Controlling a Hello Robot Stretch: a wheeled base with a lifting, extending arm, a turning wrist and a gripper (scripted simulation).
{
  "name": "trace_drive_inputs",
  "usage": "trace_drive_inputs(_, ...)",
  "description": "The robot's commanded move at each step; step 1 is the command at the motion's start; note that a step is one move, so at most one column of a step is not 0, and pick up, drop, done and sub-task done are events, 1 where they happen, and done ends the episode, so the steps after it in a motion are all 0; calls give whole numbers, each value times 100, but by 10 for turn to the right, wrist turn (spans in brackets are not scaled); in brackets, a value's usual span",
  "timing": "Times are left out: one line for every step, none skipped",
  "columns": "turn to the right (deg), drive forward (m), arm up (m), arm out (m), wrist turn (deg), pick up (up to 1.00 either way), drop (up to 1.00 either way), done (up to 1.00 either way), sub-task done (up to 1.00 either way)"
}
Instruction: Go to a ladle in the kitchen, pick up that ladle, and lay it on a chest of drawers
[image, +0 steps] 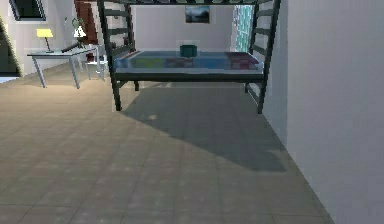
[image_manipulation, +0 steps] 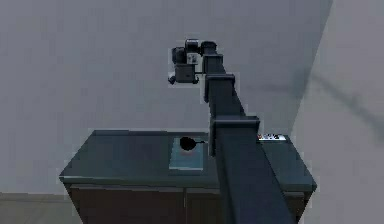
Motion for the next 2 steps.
trace_drive_inputs(0, 0, 0, -8, 0, 0, 0, 0, 0)
trace_drive_inputs(0, 0, 0, 0, 0, 0, 0, 100, 0)
